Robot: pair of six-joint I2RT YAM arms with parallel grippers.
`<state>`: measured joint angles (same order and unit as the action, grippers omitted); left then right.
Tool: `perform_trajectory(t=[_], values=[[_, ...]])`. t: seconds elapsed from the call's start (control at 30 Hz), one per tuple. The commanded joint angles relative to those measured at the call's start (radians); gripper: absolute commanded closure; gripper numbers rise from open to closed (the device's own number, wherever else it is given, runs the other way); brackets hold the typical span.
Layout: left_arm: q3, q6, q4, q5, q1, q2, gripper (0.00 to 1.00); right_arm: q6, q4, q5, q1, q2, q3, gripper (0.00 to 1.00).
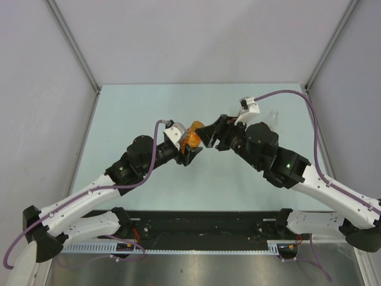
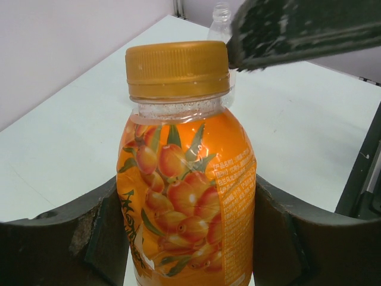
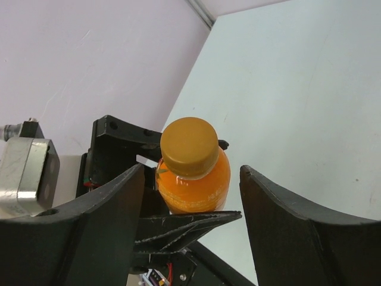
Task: Unscrew the bottle caps
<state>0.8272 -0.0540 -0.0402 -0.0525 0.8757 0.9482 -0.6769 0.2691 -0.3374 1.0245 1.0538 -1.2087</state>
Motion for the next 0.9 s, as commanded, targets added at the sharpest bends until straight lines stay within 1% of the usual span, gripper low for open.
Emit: perform_trajectory(t=[0.0, 0.43, 0.53, 0.63, 0.67, 0.7, 0.87], values=[[0.010, -0.030, -0.043, 0.040, 0.025, -0.005, 1.00, 0.002, -0.060, -0.054, 0.008, 0.021, -0.040, 0.32], [0.010, -0.041, -0.032, 0.031, 0.054, -0.008, 1.00, 0.027, -0.103, -0.069, 0.006, 0.049, -0.040, 0.37], [0.009, -0.044, -0.032, 0.031, 0.055, -0.011, 1.00, 0.031, -0.107, -0.066, 0.006, 0.049, -0.040, 0.41], [0.010, -0.044, -0.032, 0.028, 0.059, -0.012, 1.00, 0.031, -0.100, -0.064, 0.006, 0.051, -0.038, 0.48], [0.009, -0.044, -0.032, 0.026, 0.059, -0.012, 1.00, 0.033, -0.099, -0.060, 0.006, 0.052, -0.038, 0.53], [0.010, -0.044, -0.032, 0.026, 0.059, -0.012, 1.00, 0.036, -0.097, -0.058, 0.006, 0.054, -0.038, 0.55], [0.016, -0.044, -0.029, 0.028, 0.062, -0.011, 1.00, 0.036, -0.087, -0.046, 0.006, 0.058, -0.040, 0.58]])
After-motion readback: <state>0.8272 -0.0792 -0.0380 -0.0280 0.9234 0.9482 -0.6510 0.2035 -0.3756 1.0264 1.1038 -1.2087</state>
